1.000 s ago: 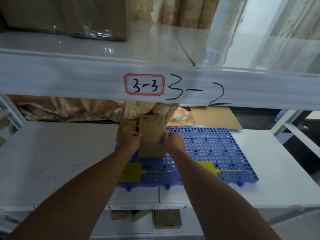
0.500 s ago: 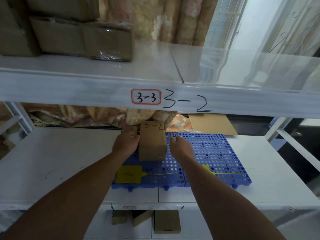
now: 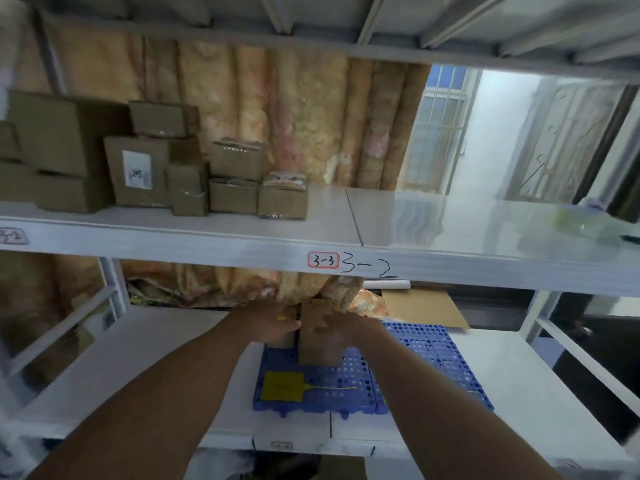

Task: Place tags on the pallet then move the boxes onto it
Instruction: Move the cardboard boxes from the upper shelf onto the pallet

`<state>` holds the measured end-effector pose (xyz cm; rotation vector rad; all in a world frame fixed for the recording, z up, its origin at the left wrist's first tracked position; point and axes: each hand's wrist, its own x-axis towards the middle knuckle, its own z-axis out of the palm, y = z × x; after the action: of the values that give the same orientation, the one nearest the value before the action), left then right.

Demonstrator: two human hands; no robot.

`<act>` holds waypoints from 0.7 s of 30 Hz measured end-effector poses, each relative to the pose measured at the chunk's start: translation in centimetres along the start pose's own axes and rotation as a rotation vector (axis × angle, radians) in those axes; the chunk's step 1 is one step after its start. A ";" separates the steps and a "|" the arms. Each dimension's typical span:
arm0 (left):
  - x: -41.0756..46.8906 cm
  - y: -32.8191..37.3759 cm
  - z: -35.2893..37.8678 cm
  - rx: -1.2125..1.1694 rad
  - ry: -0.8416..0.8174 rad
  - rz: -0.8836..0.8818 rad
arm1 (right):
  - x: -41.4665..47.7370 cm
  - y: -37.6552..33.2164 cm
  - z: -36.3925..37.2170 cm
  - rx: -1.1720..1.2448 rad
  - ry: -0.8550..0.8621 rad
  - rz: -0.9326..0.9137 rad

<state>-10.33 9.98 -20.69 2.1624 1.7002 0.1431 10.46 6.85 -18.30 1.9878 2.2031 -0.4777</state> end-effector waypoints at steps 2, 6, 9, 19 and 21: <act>-3.0 0.5 -1.9 -0.057 -0.012 0.065 | -2.4 -2.4 -1.3 0.015 -0.036 -0.028; -8.4 -0.8 -5.2 0.023 -0.039 0.074 | -4.1 -8.2 -2.3 -0.024 -0.130 -0.066; -11.9 -4.6 -7.3 -0.007 -0.040 0.073 | -3.7 -12.5 -1.6 0.012 -0.237 -0.086; -24.7 -15.4 -18.8 0.161 0.057 -0.082 | -13.4 -31.9 -6.7 0.050 -0.265 -0.144; -26.3 -16.7 -21.1 0.207 0.132 -0.088 | -14.7 -34.4 -8.5 -0.043 -0.169 -0.103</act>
<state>-39.01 -6.94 -3.16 2.2631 1.9580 0.0906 -20.75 -6.99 -0.85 1.7499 2.1993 -0.5827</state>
